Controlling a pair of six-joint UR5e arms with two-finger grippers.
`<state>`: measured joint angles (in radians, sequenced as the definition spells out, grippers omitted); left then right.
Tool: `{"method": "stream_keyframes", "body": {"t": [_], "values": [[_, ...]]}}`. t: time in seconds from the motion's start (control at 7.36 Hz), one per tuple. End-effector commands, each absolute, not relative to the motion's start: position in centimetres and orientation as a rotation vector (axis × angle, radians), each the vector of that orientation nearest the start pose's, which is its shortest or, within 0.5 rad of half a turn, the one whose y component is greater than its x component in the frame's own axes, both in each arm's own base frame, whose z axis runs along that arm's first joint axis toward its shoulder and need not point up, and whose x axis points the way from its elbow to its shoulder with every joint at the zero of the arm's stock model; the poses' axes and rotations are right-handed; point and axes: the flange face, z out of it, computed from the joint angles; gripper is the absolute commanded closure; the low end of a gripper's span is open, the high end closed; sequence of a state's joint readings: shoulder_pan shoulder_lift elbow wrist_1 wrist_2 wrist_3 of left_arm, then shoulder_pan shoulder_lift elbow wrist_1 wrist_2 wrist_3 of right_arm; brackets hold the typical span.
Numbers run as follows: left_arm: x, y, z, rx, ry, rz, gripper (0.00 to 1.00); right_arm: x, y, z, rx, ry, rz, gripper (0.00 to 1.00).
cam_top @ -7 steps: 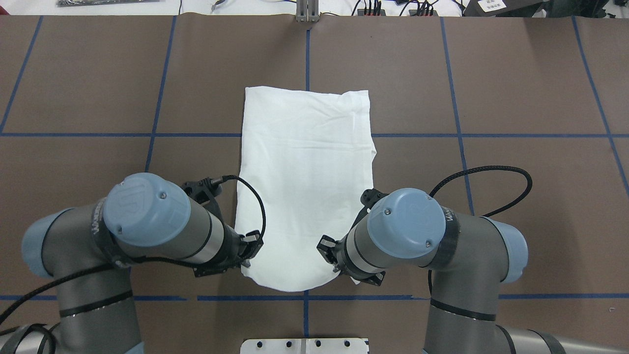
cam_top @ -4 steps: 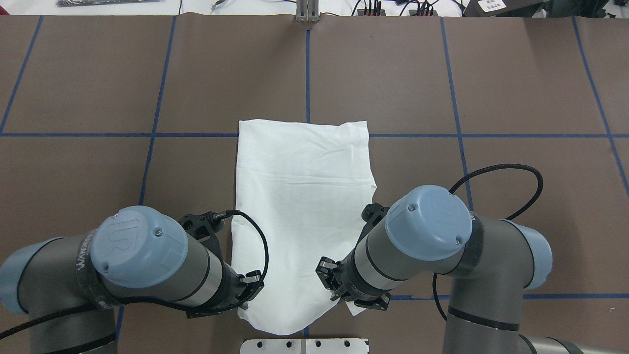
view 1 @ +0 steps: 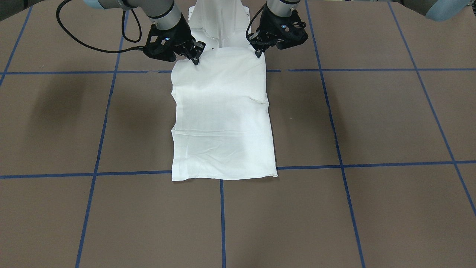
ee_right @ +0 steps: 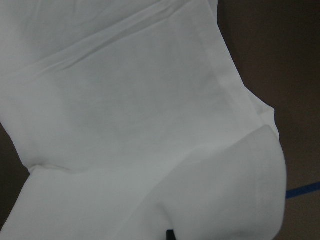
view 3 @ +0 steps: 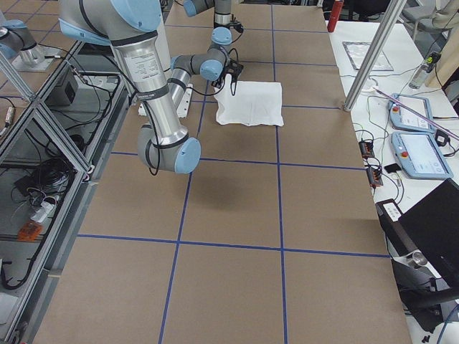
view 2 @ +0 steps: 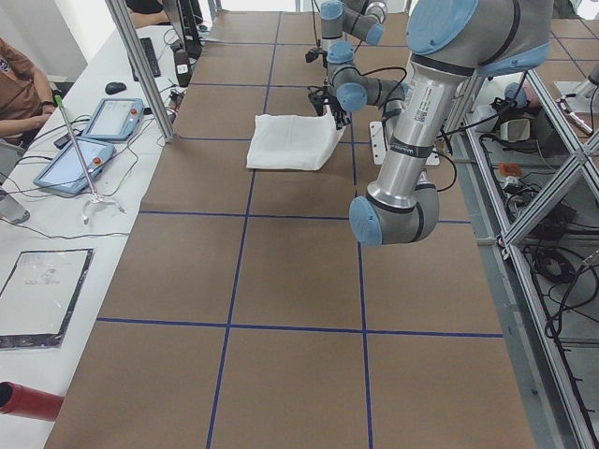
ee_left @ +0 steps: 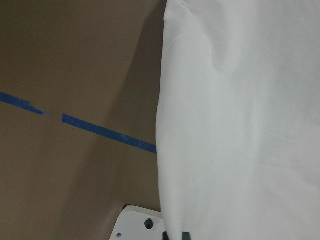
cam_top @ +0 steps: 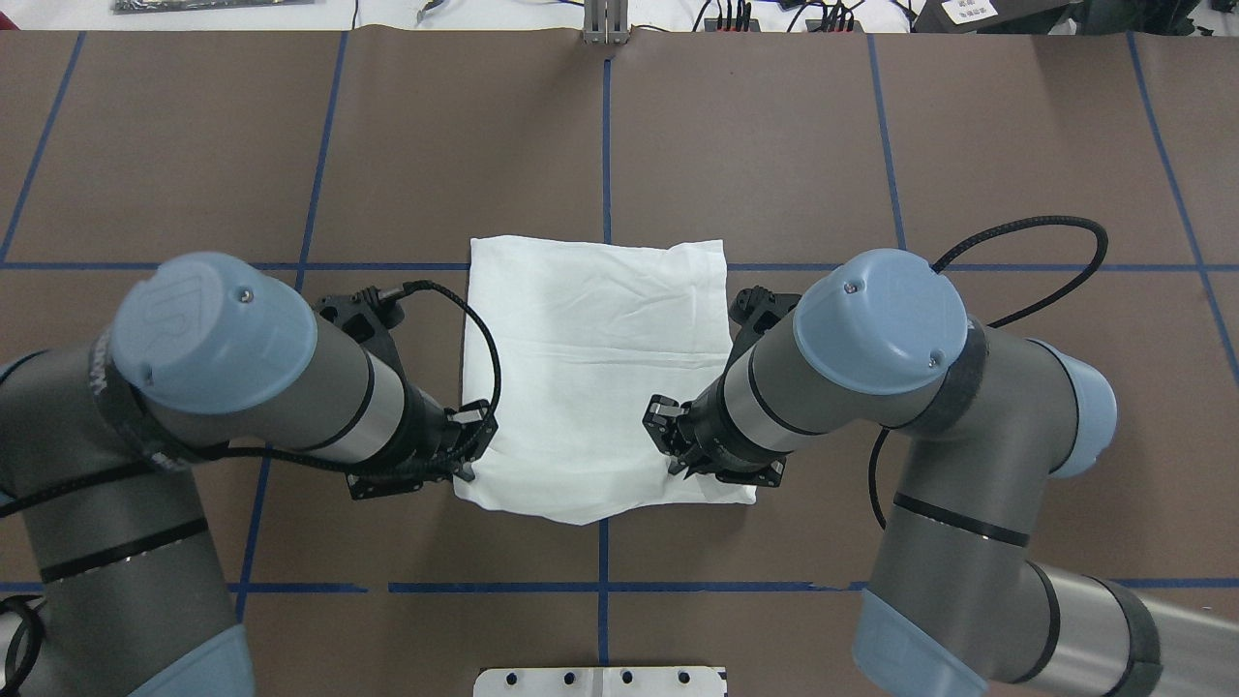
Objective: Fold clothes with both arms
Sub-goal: 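Lift the near end with both grippers and carry it away from the robot, then lay the near end onto the far end with both grippers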
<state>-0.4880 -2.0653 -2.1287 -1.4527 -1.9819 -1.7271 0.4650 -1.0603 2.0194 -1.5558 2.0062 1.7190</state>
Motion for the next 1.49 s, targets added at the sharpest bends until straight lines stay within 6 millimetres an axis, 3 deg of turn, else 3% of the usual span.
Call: {"method": "stream_keyframes", "body": {"t": [0.0,0.27,0.54,0.68,0.95,1.36], "values": [[43.8,-40.0,17.5,-0.176,0.981,-0.457,1.00,-48.9,-39.7,17.7,-0.166,-0.975,0.366,1.00],[43.4,-45.6,18.7,-0.117,0.973,-0.479,1.00,-48.1,-43.8,18.0,-0.115,-0.957,0.370,1.00],[44.4,-51.0,20.5,-0.077,0.967,-0.504,1.00,-50.6,-48.8,18.1,-0.091,-0.912,0.370,1.00],[45.6,-52.2,22.1,-0.069,0.981,-0.499,1.00,-52.0,-51.4,17.9,-0.078,-0.926,0.384,1.00],[46.1,-52.7,22.6,-0.067,0.985,-0.496,1.00,-52.9,-54.0,17.8,-0.078,-0.918,0.404,1.00],[46.5,-53.0,22.7,-0.067,0.982,-0.499,1.00,-53.7,-56.0,18.7,-0.082,-0.905,0.420,1.00]]}}
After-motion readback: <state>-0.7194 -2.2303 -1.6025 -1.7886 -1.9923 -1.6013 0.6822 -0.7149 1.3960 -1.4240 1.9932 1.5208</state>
